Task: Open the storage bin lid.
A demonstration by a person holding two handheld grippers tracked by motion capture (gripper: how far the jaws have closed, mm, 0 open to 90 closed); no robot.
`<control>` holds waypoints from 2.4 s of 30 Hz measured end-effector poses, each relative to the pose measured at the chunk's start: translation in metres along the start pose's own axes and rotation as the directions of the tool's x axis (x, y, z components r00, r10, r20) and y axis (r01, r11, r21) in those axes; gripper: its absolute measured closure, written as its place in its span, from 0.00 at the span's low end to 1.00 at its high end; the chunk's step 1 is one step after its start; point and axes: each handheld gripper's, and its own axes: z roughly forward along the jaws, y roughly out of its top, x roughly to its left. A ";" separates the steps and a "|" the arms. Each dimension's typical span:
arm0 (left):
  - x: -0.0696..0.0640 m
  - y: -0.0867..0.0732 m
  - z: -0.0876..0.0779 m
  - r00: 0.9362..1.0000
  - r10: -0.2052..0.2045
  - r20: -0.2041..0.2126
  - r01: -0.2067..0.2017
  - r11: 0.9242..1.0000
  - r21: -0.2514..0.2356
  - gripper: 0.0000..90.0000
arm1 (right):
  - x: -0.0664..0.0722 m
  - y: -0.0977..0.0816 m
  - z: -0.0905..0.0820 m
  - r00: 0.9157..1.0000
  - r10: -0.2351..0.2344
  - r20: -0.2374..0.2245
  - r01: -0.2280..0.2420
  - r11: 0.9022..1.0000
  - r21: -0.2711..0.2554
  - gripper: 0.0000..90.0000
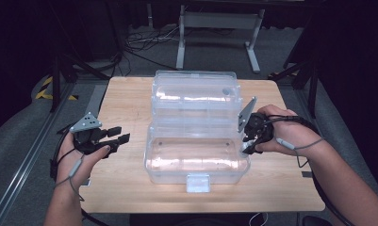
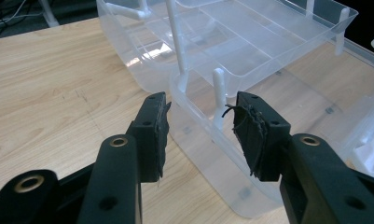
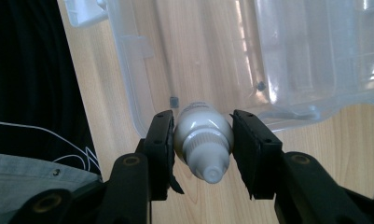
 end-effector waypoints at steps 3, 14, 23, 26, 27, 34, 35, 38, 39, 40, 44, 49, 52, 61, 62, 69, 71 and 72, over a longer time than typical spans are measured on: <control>-0.001 0.000 0.002 1.000 0.005 0.004 -0.005 1.000 0.007 0.61 | 0.000 0.002 0.004 1.000 -0.002 -0.012 0.002 1.000 0.004 0.67; 0.000 0.000 0.003 1.000 0.006 0.004 -0.006 1.000 0.012 0.61 | -0.002 0.008 0.022 0.999 -0.023 -0.042 0.025 0.999 0.049 0.67; 0.000 -0.001 0.003 1.000 0.003 0.005 -0.004 1.000 0.016 0.61 | -0.002 0.012 0.037 0.997 -0.030 -0.066 0.035 0.997 0.073 0.67; 0.000 -0.001 0.004 1.000 0.003 0.004 -0.003 1.000 0.017 0.61 | -0.003 0.012 0.041 0.997 -0.034 -0.067 0.039 0.996 0.076 0.67; 0.000 -0.001 0.004 1.000 0.003 0.004 -0.003 1.000 0.017 0.61 | -0.003 0.012 0.042 0.997 -0.035 -0.070 0.041 0.996 0.081 0.67; -0.001 -0.001 0.004 1.000 0.002 0.006 -0.002 1.000 0.017 0.60 | -0.005 0.012 0.050 0.997 -0.037 -0.074 0.044 0.994 0.098 0.67; -0.001 -0.001 0.004 1.000 0.002 0.007 -0.002 1.000 0.017 0.60 | -0.005 0.012 0.052 0.997 -0.035 -0.075 0.042 0.994 0.101 0.67; -0.001 -0.001 0.004 1.000 0.004 0.006 -0.004 1.000 0.018 0.60 | -0.004 0.012 0.057 0.996 -0.034 -0.086 0.043 0.993 0.107 0.67; -0.001 -0.001 0.004 1.000 0.005 0.006 -0.005 1.000 0.018 0.60 | -0.004 0.012 0.058 0.996 -0.037 -0.087 0.046 0.993 0.109 0.67; -0.001 -0.001 0.004 1.000 0.006 0.006 -0.006 1.000 0.019 0.60 | -0.005 0.012 0.060 0.995 -0.045 -0.086 0.055 0.992 0.115 0.67; -0.001 -0.001 0.004 1.000 0.002 0.008 -0.002 1.000 0.018 0.60 | -0.005 0.012 0.067 0.994 -0.042 -0.097 0.054 0.991 0.122 0.67; 0.000 -0.001 0.004 1.000 0.002 0.008 -0.002 1.000 0.019 0.60 | -0.005 0.012 0.073 0.994 -0.031 -0.105 0.045 0.990 0.132 0.67; 0.000 -0.001 0.004 1.000 -0.002 0.010 0.002 1.000 0.017 0.60 | -0.007 0.012 0.078 0.993 -0.032 -0.112 0.048 0.989 0.141 0.67; 0.001 -0.001 0.004 1.000 0.002 0.013 -0.002 1.000 0.019 0.60 | -0.007 0.011 0.092 0.991 -0.022 -0.132 0.042 0.988 0.151 0.67; 0.001 -0.002 0.005 1.000 0.002 0.014 -0.003 1.000 0.020 0.60 | -0.007 0.011 0.093 0.991 -0.025 -0.134 0.046 0.987 0.155 0.67; 0.000 -0.002 0.005 1.000 0.001 0.013 -0.001 1.000 0.020 0.60 | -0.007 0.010 0.101 0.989 -0.026 -0.142 0.049 0.986 0.158 0.67; 0.000 -0.002 0.005 1.000 0.002 0.014 -0.002 1.000 0.021 0.60 | -0.007 0.010 0.102 0.989 -0.026 -0.145 0.050 0.986 0.162 0.67; 0.000 -0.002 0.005 1.000 0.002 0.014 -0.002 1.000 0.021 0.60 | -0.006 0.010 0.104 0.989 -0.022 -0.148 0.046 0.986 0.159 0.67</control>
